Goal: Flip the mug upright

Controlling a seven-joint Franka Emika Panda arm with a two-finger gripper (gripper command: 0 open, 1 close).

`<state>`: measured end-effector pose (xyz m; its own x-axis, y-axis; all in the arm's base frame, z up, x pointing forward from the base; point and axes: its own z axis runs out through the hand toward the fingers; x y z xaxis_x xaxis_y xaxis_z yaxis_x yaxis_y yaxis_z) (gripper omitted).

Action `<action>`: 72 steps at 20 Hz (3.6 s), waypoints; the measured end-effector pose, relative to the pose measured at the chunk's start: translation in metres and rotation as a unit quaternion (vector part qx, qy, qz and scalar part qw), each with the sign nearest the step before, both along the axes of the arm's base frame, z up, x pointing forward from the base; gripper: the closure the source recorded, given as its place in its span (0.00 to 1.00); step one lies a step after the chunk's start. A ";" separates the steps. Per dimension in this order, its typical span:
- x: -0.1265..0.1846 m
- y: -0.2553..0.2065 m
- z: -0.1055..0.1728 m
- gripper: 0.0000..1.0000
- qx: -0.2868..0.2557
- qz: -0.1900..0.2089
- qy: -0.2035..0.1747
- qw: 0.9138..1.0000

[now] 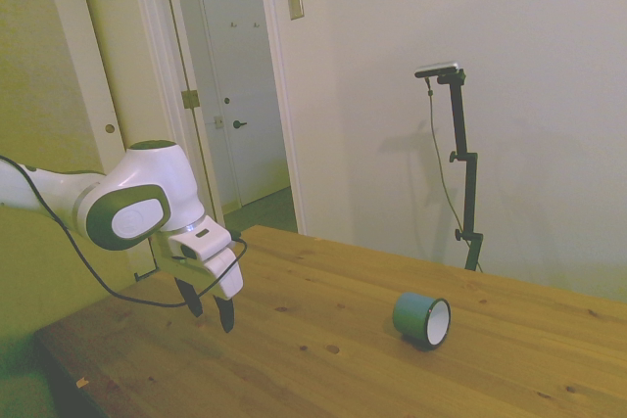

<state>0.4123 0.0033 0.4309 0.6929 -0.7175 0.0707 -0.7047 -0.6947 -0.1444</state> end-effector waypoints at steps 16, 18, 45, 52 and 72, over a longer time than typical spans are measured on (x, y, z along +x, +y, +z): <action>0.075 -0.121 0.073 0.00 -0.043 -0.105 -0.065 0.991; 0.094 -0.145 0.076 0.00 -0.046 -0.109 -0.068 0.991; 0.168 -0.366 0.051 0.00 0.050 -0.061 -0.088 0.993; 0.200 -0.384 0.019 0.00 0.124 -0.023 -0.069 0.990; 0.220 -0.402 -0.026 0.00 0.279 0.042 -0.057 0.958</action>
